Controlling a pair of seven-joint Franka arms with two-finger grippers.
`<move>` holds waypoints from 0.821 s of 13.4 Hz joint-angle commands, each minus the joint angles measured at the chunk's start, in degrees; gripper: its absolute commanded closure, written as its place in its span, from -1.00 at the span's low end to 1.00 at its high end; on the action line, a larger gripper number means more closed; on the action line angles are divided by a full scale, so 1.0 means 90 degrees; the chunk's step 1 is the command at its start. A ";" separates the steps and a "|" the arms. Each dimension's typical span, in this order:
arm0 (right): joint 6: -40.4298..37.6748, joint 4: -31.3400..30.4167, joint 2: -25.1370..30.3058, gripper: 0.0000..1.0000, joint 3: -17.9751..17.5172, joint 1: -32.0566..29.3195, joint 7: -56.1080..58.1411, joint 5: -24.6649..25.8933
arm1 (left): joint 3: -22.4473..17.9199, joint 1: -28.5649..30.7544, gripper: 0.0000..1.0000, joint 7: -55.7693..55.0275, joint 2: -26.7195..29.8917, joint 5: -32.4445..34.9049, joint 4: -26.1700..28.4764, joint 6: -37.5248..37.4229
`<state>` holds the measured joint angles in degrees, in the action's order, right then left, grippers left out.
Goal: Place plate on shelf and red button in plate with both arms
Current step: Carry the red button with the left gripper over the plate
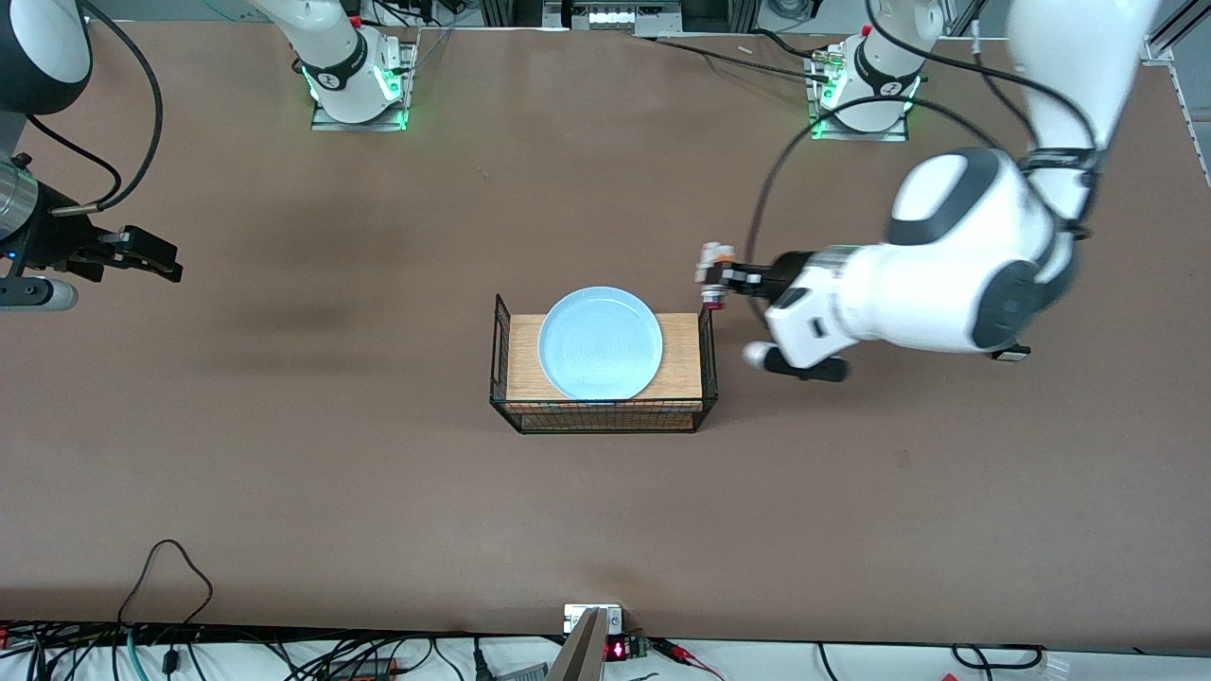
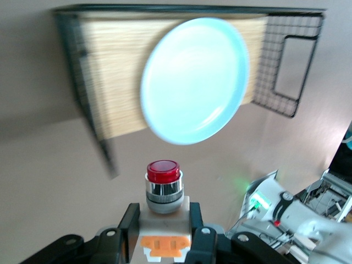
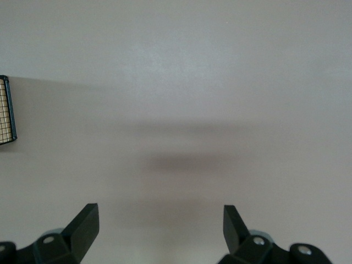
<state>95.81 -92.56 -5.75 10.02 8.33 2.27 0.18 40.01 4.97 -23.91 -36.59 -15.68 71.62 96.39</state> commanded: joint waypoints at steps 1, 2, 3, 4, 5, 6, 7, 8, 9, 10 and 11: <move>-0.0099 0.0060 -0.0025 -1.00 -0.0010 -0.0037 -0.0076 0.0058 | -0.0061 -0.0463 0.78 -0.0263 -0.0523 -0.0104 -0.0194 0.1013; -0.0099 0.0060 -0.0025 -1.00 -0.0020 -0.0037 -0.0076 0.0058 | -0.0061 -0.0619 0.78 -0.0283 -0.0611 -0.0075 -0.0175 0.1366; -0.0099 0.0060 -0.0025 -1.00 -0.0020 -0.0028 -0.0067 0.0077 | -0.0138 -0.0756 0.77 -0.0283 -0.0632 -0.0016 -0.0107 0.1698; -0.0089 0.0060 -0.0016 -1.00 -0.0010 -0.0018 -0.0067 0.0087 | -0.0323 -0.0970 0.77 -0.0273 -0.0670 -0.0026 -0.0087 0.1953; -0.0099 0.0060 -0.0015 -1.00 -0.0010 -0.0008 -0.0067 0.0087 | -0.0615 -0.1272 0.76 -0.0283 -0.0690 -0.0026 -0.0087 0.2033; -0.0099 0.0060 -0.0015 -1.00 -0.0010 -0.0008 -0.0067 0.0097 | -0.0908 -0.1584 0.75 -0.0283 -0.0681 -0.0026 -0.0087 0.2034; -0.0099 0.0060 -0.0015 -1.00 -0.0010 0.0021 -0.0067 0.0117 | -0.1181 -0.1916 0.75 -0.0283 -0.0681 -0.0006 -0.0058 0.2034; -0.0099 0.0060 -0.0015 -1.00 -0.0010 0.0021 -0.0067 0.0117 | -0.1416 -0.2199 0.75 -0.0312 -0.0681 -0.0006 0.0010 0.2034; -0.0099 0.0060 -0.0006 -1.00 -0.0010 0.0021 -0.0057 0.0126 | -0.1728 -0.2473 0.75 -0.0351 -0.0681 0.0062 0.0021 0.2034; -0.0109 0.0060 0.0004 -1.00 -0.0020 0.0031 -0.0057 0.0117 | -0.1934 -0.2669 0.75 -0.0361 -0.0681 0.0207 0.0021 0.2044; -0.0099 0.0060 -0.0006 -1.00 -0.0020 0.0031 -0.0057 0.0117 | -0.1994 -0.2768 0.75 -0.0361 -0.0729 0.0325 0.0021 0.2044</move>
<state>95.69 -92.57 -5.79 10.03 8.37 2.27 0.30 24.53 -17.78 -26.38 -43.32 -14.86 71.95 114.47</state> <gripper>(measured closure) 0.000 0.595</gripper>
